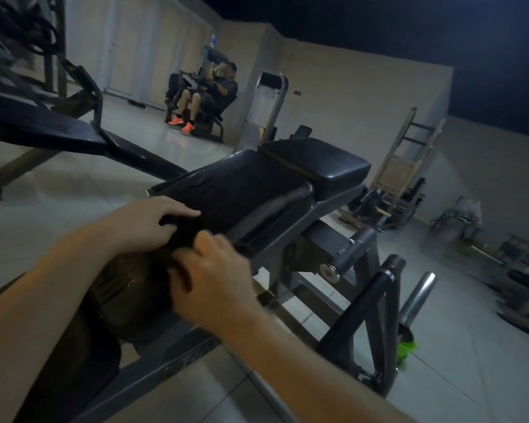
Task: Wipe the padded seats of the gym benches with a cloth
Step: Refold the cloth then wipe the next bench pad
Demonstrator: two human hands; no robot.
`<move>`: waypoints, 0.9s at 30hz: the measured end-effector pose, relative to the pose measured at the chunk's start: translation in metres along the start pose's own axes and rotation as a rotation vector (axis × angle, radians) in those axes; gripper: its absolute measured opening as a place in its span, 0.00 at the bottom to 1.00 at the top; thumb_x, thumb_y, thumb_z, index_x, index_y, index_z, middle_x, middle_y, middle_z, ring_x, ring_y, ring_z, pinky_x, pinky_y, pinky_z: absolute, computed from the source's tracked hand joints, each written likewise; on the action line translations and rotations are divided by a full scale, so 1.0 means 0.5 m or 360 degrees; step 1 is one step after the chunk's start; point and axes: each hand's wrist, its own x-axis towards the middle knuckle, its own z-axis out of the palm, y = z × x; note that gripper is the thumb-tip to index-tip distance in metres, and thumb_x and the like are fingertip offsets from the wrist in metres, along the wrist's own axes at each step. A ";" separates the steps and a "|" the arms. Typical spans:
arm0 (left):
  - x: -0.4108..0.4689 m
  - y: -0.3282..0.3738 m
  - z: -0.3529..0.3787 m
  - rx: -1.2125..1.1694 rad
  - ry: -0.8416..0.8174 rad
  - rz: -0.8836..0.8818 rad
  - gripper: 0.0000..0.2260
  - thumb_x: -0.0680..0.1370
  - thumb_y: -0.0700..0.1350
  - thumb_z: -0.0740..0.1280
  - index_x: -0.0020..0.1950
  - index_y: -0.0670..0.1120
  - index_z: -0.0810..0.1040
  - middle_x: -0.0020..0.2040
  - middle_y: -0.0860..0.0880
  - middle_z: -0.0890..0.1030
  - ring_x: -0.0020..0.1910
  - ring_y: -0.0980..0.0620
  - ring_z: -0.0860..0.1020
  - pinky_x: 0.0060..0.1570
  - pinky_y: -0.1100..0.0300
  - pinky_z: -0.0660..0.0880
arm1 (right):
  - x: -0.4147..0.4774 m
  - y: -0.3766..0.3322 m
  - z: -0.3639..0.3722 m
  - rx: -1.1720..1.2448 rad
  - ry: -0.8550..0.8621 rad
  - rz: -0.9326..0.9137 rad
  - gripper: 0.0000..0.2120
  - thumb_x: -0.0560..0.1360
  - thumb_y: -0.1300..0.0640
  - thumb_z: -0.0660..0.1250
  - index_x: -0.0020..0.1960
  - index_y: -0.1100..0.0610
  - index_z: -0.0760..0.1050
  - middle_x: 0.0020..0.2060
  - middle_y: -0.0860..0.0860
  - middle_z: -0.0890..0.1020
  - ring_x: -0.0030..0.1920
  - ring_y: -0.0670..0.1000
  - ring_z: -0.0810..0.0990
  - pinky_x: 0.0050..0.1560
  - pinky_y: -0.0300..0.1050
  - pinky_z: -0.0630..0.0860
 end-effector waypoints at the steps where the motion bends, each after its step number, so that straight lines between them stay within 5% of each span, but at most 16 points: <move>1: -0.001 -0.002 -0.002 0.0004 -0.0014 0.0000 0.24 0.80 0.37 0.62 0.69 0.62 0.71 0.75 0.54 0.66 0.74 0.54 0.62 0.72 0.55 0.61 | -0.008 -0.016 0.007 0.0029 -0.0022 -0.0061 0.09 0.75 0.50 0.65 0.47 0.54 0.81 0.42 0.49 0.72 0.40 0.49 0.69 0.32 0.39 0.65; 6: -0.014 -0.014 -0.001 -0.0078 -0.0060 -0.0006 0.31 0.76 0.30 0.61 0.65 0.66 0.71 0.76 0.57 0.64 0.75 0.56 0.60 0.72 0.54 0.62 | -0.002 0.021 -0.017 -0.0082 -0.0017 -0.0375 0.05 0.74 0.53 0.68 0.46 0.54 0.81 0.42 0.49 0.73 0.40 0.48 0.69 0.32 0.39 0.69; 9: -0.011 -0.019 -0.002 -0.0110 -0.0058 -0.0024 0.32 0.75 0.31 0.60 0.63 0.68 0.71 0.75 0.59 0.64 0.76 0.56 0.59 0.73 0.55 0.60 | 0.047 0.159 -0.056 -0.0245 0.0183 -0.0094 0.04 0.74 0.53 0.70 0.47 0.53 0.80 0.42 0.48 0.71 0.42 0.48 0.70 0.31 0.40 0.72; 12: -0.013 -0.021 0.003 -0.0133 -0.0033 -0.0041 0.30 0.76 0.32 0.59 0.64 0.66 0.73 0.75 0.61 0.64 0.75 0.57 0.59 0.73 0.58 0.58 | 0.096 0.293 -0.114 -0.0383 0.0314 0.0304 0.08 0.78 0.53 0.67 0.52 0.55 0.81 0.44 0.47 0.67 0.44 0.46 0.66 0.38 0.32 0.61; 15: -0.009 -0.016 -0.002 -0.0154 -0.0015 -0.0073 0.30 0.76 0.32 0.59 0.63 0.67 0.73 0.75 0.61 0.64 0.75 0.57 0.59 0.75 0.55 0.58 | 0.122 0.328 -0.127 -0.0413 0.0400 0.0531 0.10 0.78 0.53 0.67 0.55 0.56 0.81 0.44 0.48 0.68 0.44 0.47 0.67 0.39 0.36 0.60; 20: 0.002 -0.010 -0.024 -0.0141 -0.0085 -0.0123 0.31 0.76 0.31 0.59 0.61 0.67 0.75 0.74 0.59 0.67 0.73 0.55 0.63 0.68 0.58 0.62 | 0.077 0.192 -0.057 -0.0251 0.0277 0.0294 0.08 0.76 0.50 0.66 0.48 0.53 0.80 0.41 0.48 0.70 0.42 0.47 0.68 0.36 0.35 0.60; 27: 0.005 0.004 -0.029 -0.0081 -0.0091 -0.0092 0.28 0.78 0.32 0.59 0.64 0.64 0.75 0.75 0.56 0.67 0.75 0.55 0.61 0.72 0.56 0.58 | -0.021 -0.063 0.042 0.0125 -0.0095 -0.0224 0.14 0.75 0.48 0.59 0.43 0.52 0.81 0.40 0.48 0.73 0.38 0.48 0.67 0.32 0.42 0.68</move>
